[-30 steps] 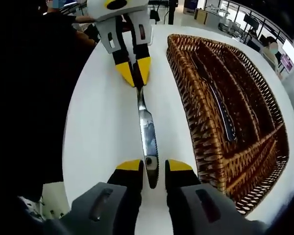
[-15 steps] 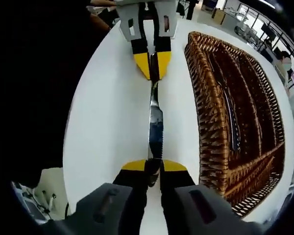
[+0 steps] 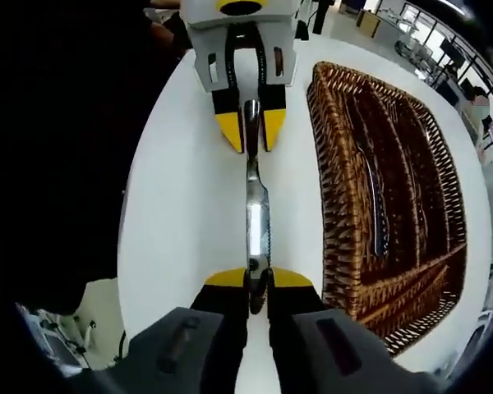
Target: Arrange the knives, forks, and spoons in their matching storage slots by inserting each utensil handle-first until every utensil is classified and aligned in the correct compartment
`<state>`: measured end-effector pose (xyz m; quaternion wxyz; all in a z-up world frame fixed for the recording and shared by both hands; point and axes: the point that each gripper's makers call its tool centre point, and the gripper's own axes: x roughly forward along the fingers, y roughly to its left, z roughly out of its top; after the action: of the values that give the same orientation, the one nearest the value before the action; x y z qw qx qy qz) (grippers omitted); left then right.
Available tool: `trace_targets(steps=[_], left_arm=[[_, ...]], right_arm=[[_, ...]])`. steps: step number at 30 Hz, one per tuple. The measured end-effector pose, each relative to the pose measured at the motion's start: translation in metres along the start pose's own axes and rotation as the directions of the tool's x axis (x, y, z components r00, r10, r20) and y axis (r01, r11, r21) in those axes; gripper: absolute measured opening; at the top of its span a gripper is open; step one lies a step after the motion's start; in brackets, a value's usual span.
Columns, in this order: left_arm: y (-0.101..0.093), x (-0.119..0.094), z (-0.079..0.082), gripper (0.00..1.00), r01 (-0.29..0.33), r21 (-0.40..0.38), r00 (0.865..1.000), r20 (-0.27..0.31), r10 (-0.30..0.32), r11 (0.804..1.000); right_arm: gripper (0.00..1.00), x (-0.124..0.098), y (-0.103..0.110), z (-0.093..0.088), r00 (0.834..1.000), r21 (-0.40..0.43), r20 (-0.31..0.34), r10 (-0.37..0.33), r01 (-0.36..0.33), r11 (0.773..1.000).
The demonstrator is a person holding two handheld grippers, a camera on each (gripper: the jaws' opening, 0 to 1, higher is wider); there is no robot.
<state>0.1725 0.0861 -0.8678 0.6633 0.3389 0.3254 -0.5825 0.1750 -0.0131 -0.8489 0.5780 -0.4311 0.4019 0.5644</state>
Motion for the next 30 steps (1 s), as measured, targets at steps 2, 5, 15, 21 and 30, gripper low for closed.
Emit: trace_targets(steps=[2,5,15,21,30], left_arm=[[-0.002,0.002,0.002,0.12,0.001,0.015,1.000,0.002,-0.001,1.000],[-0.002,0.003,0.004,0.12,0.002,0.041,1.000,0.006,-0.002,0.999],[0.001,0.002,0.001,0.08,0.010,0.047,1.000,-0.010,-0.010,0.999],[0.000,0.002,0.001,0.05,0.012,0.033,1.000,-0.018,-0.011,0.999],[-0.001,-0.005,0.010,0.03,-0.011,0.026,1.000,0.005,0.011,1.000]], right_arm=[[0.05,-0.002,-0.002,0.001,1.000,-0.003,-0.005,-0.002,0.002,1.000],[0.05,-0.004,-0.002,0.003,1.000,-0.007,-0.006,-0.003,0.003,1.000],[0.05,-0.008,-0.003,0.003,1.000,-0.011,-0.011,-0.004,0.004,1.000],[0.06,-0.008,-0.001,0.004,1.000,-0.015,-0.005,0.000,0.000,1.000],[0.07,-0.010,-0.001,0.000,1.000,-0.006,0.001,0.011,-0.011,1.000]])
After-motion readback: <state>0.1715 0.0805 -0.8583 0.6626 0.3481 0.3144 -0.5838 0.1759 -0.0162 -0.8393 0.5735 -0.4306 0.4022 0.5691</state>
